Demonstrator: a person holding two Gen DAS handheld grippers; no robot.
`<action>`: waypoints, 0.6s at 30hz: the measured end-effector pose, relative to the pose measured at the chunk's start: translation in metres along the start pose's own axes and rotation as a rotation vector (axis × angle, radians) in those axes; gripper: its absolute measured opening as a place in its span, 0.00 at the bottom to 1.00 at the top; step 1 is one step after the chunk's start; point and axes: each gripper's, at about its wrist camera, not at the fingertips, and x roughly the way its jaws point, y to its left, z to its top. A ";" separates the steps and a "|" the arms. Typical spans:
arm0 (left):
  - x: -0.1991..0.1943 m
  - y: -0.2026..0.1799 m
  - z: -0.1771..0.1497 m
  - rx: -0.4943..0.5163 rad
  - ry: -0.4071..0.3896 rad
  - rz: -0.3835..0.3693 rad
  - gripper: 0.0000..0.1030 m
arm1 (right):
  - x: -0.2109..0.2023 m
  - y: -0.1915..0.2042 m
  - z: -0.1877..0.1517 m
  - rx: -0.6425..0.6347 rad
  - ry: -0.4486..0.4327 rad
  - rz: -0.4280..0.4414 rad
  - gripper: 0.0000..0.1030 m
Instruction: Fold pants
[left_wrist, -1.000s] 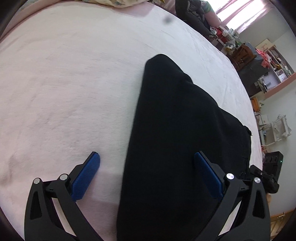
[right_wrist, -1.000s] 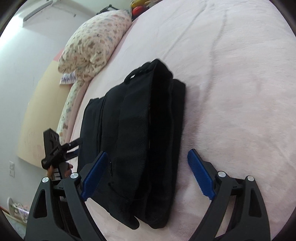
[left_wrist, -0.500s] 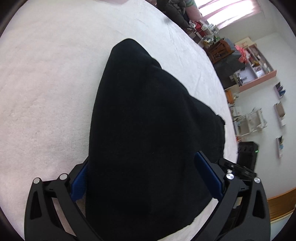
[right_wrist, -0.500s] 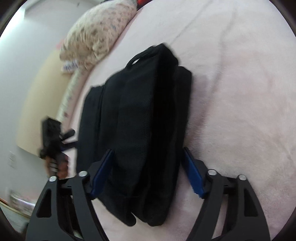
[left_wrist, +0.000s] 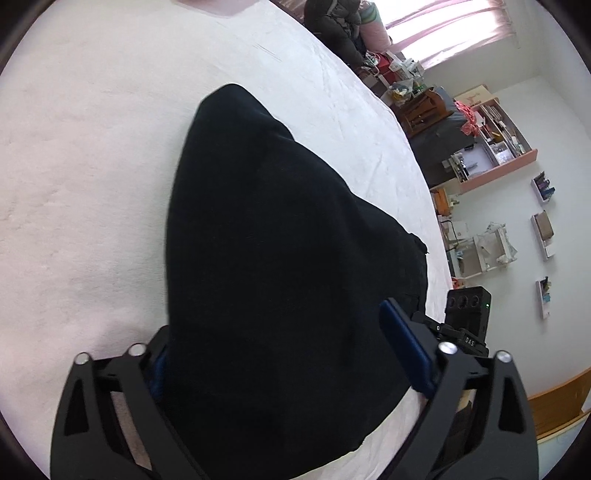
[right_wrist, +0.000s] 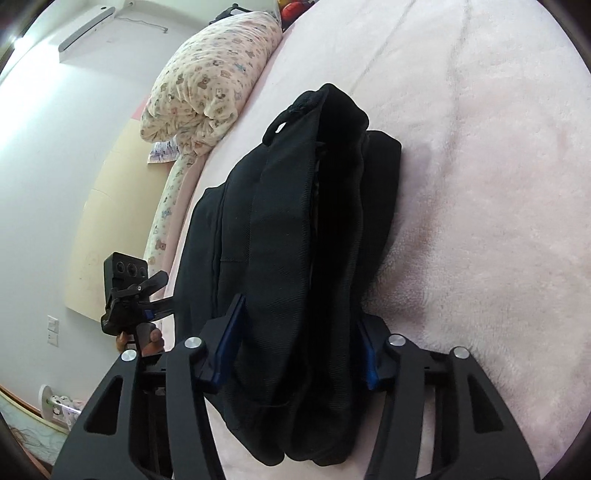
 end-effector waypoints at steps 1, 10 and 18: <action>-0.001 0.001 0.000 -0.010 -0.005 0.008 0.71 | 0.000 -0.001 0.000 0.001 -0.005 0.003 0.48; -0.020 0.020 -0.003 -0.092 -0.054 -0.025 0.17 | -0.009 -0.005 -0.002 0.013 -0.050 0.041 0.39; -0.033 -0.003 -0.009 -0.021 -0.169 -0.073 0.10 | -0.020 0.004 -0.001 -0.003 -0.130 0.085 0.34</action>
